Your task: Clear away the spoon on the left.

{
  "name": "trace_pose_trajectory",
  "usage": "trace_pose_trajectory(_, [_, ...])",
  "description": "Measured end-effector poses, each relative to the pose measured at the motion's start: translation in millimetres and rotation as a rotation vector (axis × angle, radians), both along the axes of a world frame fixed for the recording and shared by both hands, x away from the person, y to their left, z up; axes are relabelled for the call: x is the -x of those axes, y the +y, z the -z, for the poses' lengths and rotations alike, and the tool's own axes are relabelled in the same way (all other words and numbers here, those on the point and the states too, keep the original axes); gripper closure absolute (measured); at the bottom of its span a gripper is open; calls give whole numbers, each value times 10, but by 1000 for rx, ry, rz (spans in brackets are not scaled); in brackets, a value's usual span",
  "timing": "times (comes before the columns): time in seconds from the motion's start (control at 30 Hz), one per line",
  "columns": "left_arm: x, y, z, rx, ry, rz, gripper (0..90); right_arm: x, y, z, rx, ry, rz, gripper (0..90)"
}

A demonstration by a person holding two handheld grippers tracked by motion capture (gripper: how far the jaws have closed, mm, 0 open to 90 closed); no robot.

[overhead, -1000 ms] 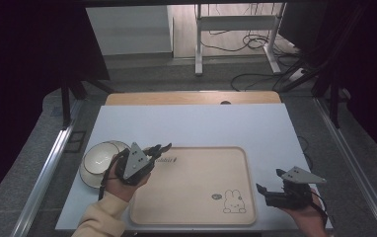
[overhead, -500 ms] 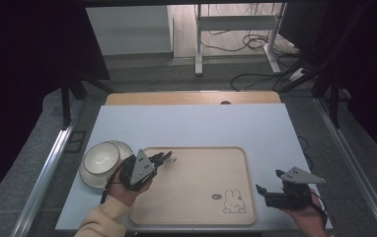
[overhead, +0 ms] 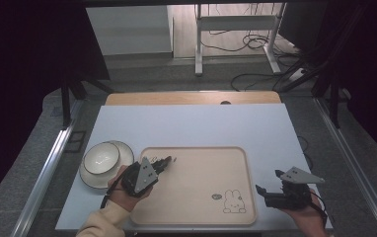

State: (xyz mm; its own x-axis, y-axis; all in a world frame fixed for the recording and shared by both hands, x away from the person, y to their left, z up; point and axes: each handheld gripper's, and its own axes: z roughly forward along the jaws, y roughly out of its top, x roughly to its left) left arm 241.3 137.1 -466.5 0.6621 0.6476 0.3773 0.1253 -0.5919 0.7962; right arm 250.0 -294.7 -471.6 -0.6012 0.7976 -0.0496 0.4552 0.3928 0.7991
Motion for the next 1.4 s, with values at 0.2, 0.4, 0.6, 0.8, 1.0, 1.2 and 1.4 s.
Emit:
trace_pose_trajectory(0.2, [68,-49,41,-43,-6,18,824,1,3,3,0,2,-4,139])
trace_pose_trajectory(0.4, [121,-32,72,-43,13,22,799,0,2,4,-1,2,-4,139])
trace_pose_trajectory(0.6, [179,-11,115,-45,30,29,771,-1,9,6,5,1,-6,139])
trace_pose_trajectory(0.8, [220,10,148,-39,52,34,749,-1,16,9,6,2,-6,139])
trace_pose_trajectory(1.0, [274,25,200,-61,63,34,725,0,12,9,6,1,-5,138])
trace_pose_trajectory(1.2, [316,26,258,-72,89,41,693,2,21,12,5,1,-7,139])
trace_pose_trajectory(1.4, [338,-41,339,-125,115,57,632,2,28,15,12,-1,-10,139])
